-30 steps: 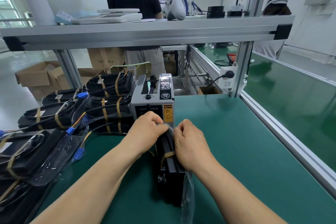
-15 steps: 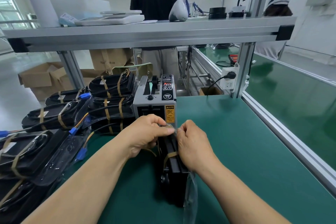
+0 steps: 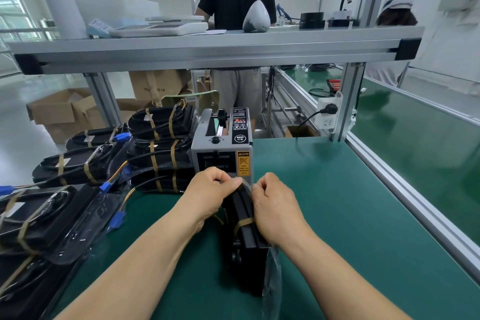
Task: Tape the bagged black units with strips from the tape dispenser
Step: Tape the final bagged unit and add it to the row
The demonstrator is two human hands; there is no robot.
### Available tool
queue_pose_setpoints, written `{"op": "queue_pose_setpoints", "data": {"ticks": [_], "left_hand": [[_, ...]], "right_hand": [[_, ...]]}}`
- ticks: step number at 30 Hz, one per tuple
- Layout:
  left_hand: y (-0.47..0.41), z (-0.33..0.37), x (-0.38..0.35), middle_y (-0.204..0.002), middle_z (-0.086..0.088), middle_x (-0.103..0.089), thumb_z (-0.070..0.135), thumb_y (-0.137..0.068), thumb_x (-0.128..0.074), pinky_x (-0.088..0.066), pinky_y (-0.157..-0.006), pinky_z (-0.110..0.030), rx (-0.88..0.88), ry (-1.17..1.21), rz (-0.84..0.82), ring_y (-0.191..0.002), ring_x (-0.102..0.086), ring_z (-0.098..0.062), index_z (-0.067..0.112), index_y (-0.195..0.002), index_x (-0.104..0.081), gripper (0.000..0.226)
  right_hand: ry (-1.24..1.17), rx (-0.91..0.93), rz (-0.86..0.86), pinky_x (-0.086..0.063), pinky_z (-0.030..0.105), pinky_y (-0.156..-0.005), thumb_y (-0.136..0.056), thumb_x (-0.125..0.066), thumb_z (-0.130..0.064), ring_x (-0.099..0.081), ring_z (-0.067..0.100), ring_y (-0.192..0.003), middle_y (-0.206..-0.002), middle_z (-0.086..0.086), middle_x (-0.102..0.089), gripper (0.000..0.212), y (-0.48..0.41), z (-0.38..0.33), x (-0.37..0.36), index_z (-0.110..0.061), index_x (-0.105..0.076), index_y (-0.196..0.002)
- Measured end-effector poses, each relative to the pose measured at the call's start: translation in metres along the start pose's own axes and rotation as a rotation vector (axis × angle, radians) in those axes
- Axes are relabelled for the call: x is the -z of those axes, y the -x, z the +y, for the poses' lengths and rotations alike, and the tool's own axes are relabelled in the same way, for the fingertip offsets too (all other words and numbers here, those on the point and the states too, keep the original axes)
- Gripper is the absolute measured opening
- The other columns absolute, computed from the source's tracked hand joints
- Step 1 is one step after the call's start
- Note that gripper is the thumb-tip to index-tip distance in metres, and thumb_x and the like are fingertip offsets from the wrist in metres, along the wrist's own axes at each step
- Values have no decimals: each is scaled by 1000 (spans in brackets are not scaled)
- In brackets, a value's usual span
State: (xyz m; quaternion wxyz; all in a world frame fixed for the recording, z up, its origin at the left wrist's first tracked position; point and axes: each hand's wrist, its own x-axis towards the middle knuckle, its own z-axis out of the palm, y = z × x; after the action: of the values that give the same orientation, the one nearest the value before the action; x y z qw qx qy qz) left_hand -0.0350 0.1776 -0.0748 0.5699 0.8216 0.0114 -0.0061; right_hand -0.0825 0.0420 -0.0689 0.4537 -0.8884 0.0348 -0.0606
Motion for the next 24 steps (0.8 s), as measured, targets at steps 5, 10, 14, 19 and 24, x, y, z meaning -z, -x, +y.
{"op": "queue_pose_setpoints", "data": {"ticks": [5, 10, 14, 19, 24], "left_hand": [[6, -2, 0, -44, 16, -52, 28, -88, -72, -32, -37, -12, 33, 87, -42, -34, -41, 3, 12, -96, -63, 21], [8, -1, 0, -53, 12, -55, 20, -88, -72, -41, -51, -21, 113, 180, -102, -43, -44, -2, 16, -101, -63, 16], [12, 2, 1, -53, 11, -57, 11, -87, -72, -42, -46, -19, 144, 254, -155, -42, -50, -2, 15, -105, -62, 21], [11, 5, 6, -64, 4, -59, 8, -84, -75, -46, -52, -24, 194, 265, -197, -49, -56, -6, 15, -110, -62, 30], [9, 5, 9, -64, 5, -60, 6, -82, -75, -45, -57, -28, 227, 285, -220, -54, -58, -8, 17, -109, -63, 32]], "right_hand": [[-23, -5, 11, -41, 37, -71, -102, -38, -25, -48, 20, -78, -88, 2, -57, 23, 0, 1, 0, -20, -43, -80], [-29, -15, 17, -41, 37, -72, -101, -37, -23, -49, 23, -80, -88, 3, -57, 23, -1, 2, 1, -18, -43, -80], [-17, -20, 15, -40, 36, -71, -102, -37, -22, -49, 23, -81, -90, 4, -58, 23, -2, 3, 1, -19, -42, -80], [-13, -10, 14, -37, 35, -67, -102, -36, -22, -47, 19, -76, -87, 1, -56, 23, -3, 3, 1, -20, -41, -79], [-13, -11, 19, -37, 35, -68, -102, -37, -23, -48, 21, -78, -88, 1, -56, 23, -4, 4, -2, -21, -41, -79]]}}
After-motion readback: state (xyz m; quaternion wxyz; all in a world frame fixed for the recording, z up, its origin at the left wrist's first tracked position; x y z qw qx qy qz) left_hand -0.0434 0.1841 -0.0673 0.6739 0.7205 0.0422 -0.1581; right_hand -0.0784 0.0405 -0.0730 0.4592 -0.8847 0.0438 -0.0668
